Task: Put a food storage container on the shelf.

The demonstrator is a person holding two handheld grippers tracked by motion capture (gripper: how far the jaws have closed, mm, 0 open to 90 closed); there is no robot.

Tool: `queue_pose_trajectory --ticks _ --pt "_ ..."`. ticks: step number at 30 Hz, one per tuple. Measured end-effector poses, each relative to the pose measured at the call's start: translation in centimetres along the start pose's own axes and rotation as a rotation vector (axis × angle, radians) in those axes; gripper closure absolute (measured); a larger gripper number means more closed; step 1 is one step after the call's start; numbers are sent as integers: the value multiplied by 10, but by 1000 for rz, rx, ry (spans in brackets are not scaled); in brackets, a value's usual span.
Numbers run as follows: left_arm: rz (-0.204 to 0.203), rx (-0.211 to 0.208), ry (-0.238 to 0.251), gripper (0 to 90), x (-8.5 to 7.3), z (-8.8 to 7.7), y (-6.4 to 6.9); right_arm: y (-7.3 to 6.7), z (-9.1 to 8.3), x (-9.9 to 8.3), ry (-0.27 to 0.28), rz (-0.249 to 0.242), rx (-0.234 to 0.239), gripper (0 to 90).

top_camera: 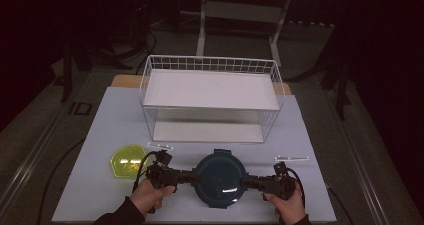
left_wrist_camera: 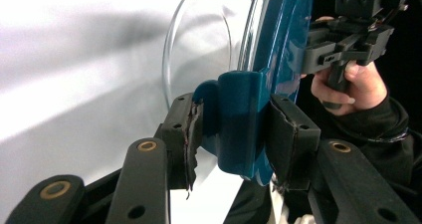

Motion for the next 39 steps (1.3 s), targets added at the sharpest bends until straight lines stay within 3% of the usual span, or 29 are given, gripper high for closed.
queue_pose_trajectory --ticks 6,7,23,31,39 --pt "27 5 20 573 10 -8 12 -13 -9 14 28 -29 4 557" --pt "45 10 36 573 17 -14 19 -18 -12 20 39 -44 4 557" --pt "113 36 100 572 55 -43 45 -46 -25 60 94 -87 18 556" --pt "124 35 137 573 77 -56 55 -59 -31 89 120 -115 16 555" --pt "160 42 177 573 114 -72 66 -72 -39 130 165 -148 17 555"
Point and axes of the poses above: each handheld gripper's, and its own axes: z roughly forward along the jaws, x roughly out of its top, y roughly to its right, the point moved 10 cm from there along z, roughly forward along the jaws, and after that the axes turned 6 degrees about -x, right-handed, at the moved point
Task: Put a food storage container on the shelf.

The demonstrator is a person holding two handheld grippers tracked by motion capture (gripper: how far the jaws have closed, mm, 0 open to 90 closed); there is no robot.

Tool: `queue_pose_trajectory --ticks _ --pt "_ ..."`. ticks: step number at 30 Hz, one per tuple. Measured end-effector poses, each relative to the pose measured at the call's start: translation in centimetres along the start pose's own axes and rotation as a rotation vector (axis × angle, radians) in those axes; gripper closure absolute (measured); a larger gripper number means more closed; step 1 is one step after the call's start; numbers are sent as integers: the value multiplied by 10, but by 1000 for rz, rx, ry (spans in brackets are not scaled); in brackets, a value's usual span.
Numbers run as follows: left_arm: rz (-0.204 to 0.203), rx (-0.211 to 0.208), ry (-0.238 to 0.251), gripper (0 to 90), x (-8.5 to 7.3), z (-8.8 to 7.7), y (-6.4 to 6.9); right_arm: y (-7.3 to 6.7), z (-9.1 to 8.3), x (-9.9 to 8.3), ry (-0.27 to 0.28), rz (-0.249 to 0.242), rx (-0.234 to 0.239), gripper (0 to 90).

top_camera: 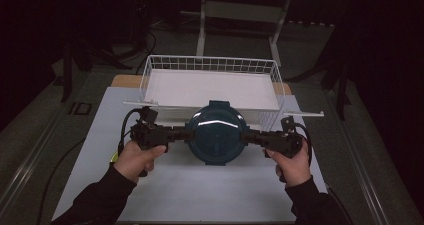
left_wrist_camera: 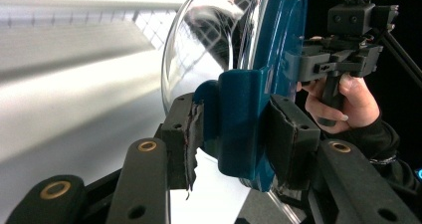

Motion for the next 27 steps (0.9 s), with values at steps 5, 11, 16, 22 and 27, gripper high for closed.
queue_pose_trajectory --ticks 5,11,16,22,27 --pt "11 8 9 572 21 -3 0 -1 1 21 15 -4 -2 554" --pt "12 9 20 571 44 -2 -6 4 3 46 22 -5 -8 554" --pt "13 16 37 571 67 1 -9 10 3 69 29 0 -14 552" --pt "4 18 35 569 86 4 -15 16 4 86 31 27 -26 552" --pt "-17 17 42 568 93 8 -21 22 7 94 36 48 -31 552"
Point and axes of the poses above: each handheld gripper's, and its own axes: z roughly forward along the jaws, x roughly out of its top, y roughly to its right, the point moved 10 cm from there along z, roughly forward along the jaws, and after that the axes turned 6 degrees about -x, right-handed, at the moved point
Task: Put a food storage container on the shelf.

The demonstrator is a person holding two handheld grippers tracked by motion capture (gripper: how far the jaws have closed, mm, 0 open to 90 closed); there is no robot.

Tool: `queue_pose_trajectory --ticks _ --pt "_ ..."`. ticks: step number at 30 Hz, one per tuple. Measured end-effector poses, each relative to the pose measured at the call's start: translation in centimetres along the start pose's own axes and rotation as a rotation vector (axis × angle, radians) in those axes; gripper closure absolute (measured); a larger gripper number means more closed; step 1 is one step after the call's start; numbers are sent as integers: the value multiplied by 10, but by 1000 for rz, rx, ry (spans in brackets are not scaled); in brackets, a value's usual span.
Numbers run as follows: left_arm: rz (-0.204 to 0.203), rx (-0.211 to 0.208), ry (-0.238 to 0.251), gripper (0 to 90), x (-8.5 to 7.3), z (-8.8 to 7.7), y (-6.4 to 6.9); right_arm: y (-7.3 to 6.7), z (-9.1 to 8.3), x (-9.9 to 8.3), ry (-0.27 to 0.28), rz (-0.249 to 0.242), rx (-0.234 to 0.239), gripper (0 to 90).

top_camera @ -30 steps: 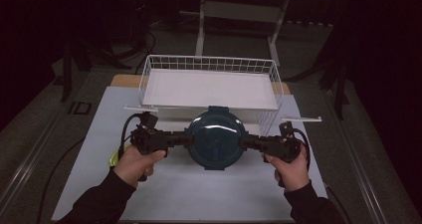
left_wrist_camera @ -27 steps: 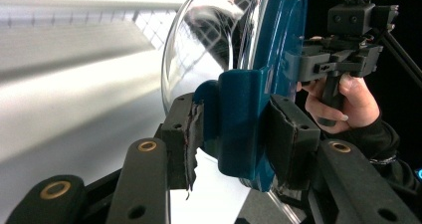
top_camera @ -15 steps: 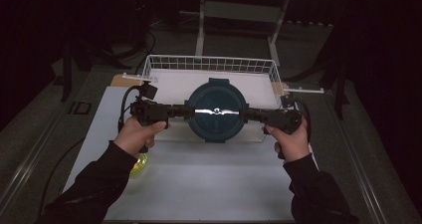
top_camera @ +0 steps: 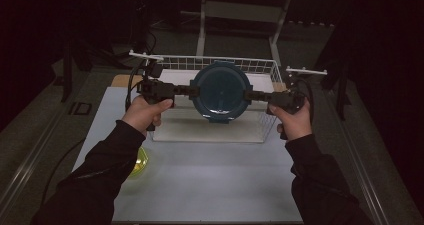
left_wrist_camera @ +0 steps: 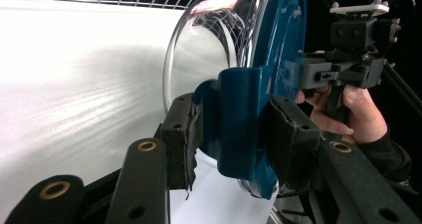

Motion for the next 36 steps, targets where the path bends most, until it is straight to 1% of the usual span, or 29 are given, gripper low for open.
queue_pose_trajectory --ticks 4,6,7,8,11,15,23,25,29,33,34,36 --pt "-19 -1 -5 567 3 5 -7 7 2 3 -7 21 -12 552" --pt "-23 2 1 566 4 7 -10 10 4 4 -6 27 -20 551" --pt "-33 -3 5 566 5 7 -12 11 5 4 -6 31 -25 551" --pt "-41 -4 9 565 6 8 -12 12 6 5 -5 39 -20 552" --pt "-41 -1 17 565 9 8 -13 12 6 8 0 44 -19 551" --pt "-80 -14 15 563 13 8 -18 13 9 12 -7 68 -26 550" --pt "-132 -17 20 559 20 8 -29 14 15 22 -20 76 -60 547" --pt "-142 -15 20 557 21 9 -31 15 16 23 -30 93 -65 546" --pt "-164 -16 31 553 22 10 -33 16 18 25 -40 107 -71 543" --pt "-180 -15 34 542 24 12 -38 20 20 27 -42 147 -68 534" --pt "-187 -15 35 540 25 12 -38 21 21 27 -43 149 -67 532" --pt "-198 -15 37 534 25 13 -40 23 22 28 -44 168 -68 530"
Point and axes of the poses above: each handheld gripper's, and its own axes: z roughly forward along the jaws, x roughly out of its top, y roughly to its right, the point moved 10 cm from there along z, roughly forward along the jaws, and after that the axes turned 6 degrees about -x, right-handed, at the moved point
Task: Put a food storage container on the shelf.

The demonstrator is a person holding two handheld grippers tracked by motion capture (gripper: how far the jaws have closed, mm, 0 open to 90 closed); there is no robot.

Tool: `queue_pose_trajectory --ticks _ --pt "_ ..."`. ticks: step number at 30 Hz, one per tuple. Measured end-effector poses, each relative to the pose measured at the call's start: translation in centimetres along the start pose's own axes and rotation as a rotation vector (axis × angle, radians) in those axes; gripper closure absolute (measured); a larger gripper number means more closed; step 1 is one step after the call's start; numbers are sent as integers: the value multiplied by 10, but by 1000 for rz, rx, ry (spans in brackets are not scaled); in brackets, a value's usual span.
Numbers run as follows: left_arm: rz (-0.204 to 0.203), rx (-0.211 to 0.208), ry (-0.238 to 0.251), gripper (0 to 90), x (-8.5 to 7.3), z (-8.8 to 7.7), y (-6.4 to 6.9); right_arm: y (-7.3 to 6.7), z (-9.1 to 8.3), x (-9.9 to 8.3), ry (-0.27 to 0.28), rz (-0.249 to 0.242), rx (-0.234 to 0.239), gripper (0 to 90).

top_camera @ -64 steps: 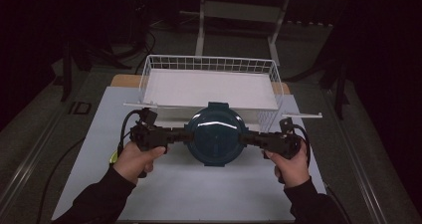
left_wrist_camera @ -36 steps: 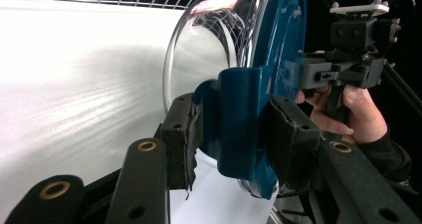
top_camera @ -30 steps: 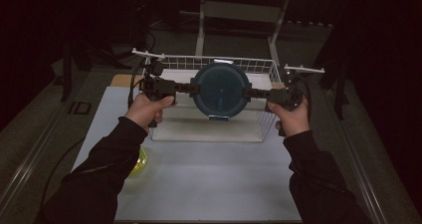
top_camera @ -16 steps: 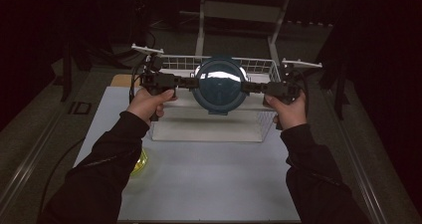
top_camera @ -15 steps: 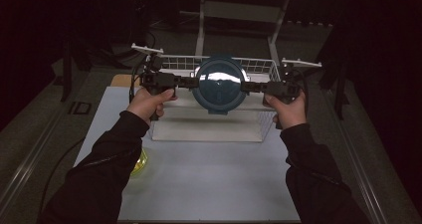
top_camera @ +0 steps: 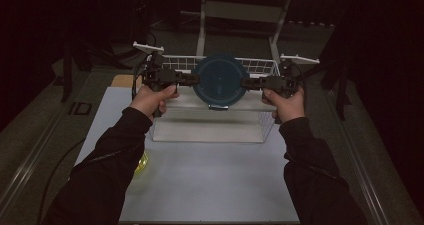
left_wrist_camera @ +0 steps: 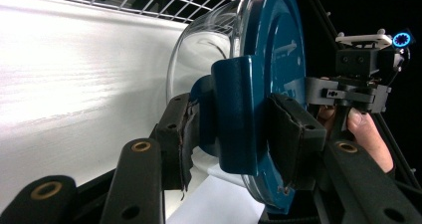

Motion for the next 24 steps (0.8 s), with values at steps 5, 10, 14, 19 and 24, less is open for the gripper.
queue_pose_trajectory --ticks 5,10,14,19,24 --pt "-31 -7 -2 512 0 2 -4 5 4 2 -1 54 15 520" --pt "-75 -27 -10 464 -1 6 -11 13 10 4 -6 114 36 486" --pt "-78 -34 -9 428 -1 9 -14 18 13 5 -7 122 13 480" --pt "-42 -1 -16 411 -3 10 -12 19 13 7 6 121 1 473" --pt "-11 41 -6 353 -4 7 -10 18 12 6 13 63 -50 393"
Point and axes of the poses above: each handheld gripper's, and its own axes: z roughly forward along the jaws, x roughly out of its top, y roughly to its right, the point moved 10 cm from there along z, roughly forward along the jaws, and after that the axes turned 6 degrees about -x, right-handed, at the moved point
